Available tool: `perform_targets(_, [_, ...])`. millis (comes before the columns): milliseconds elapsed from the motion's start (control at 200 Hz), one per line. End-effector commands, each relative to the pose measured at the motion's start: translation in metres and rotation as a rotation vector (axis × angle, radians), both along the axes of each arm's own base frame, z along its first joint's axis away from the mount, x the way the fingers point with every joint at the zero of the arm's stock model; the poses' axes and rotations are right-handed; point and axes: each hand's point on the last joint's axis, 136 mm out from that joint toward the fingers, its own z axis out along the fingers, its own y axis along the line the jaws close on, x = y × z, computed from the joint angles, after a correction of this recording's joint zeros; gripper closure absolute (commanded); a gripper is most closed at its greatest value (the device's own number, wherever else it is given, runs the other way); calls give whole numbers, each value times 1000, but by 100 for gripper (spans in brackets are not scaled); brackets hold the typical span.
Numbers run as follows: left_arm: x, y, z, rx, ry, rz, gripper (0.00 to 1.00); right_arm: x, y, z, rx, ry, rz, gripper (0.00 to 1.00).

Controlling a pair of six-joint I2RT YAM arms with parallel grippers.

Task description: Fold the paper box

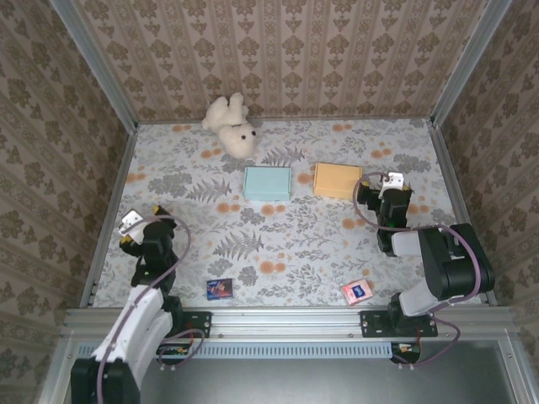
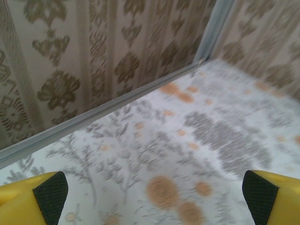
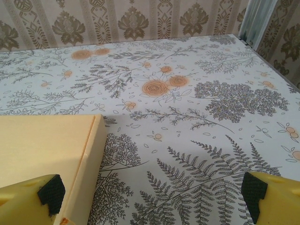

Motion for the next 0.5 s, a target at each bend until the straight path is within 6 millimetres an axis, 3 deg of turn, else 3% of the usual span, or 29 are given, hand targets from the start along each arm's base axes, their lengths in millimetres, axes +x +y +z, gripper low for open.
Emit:
perform_targets(0, [20, 2, 14, -29, -22, -32, 0, 3, 4, 0, -9, 6, 21, 0])
perform_targets(180, [29, 9, 19, 83, -10, -35, 0, 3, 4, 0, -9, 6, 22, 0])
perform_targets(315, [40, 20, -14, 117, 88, -4, 0, 3, 4, 0, -8, 7, 22, 0])
perform_targets(405, [71, -2, -19, 107, 158, -180, 0, 3, 4, 0, -8, 7, 21, 0])
perform_targets(495, [89, -15, -16, 131, 153, -266, 0, 3, 4, 1, -8, 5, 21, 0])
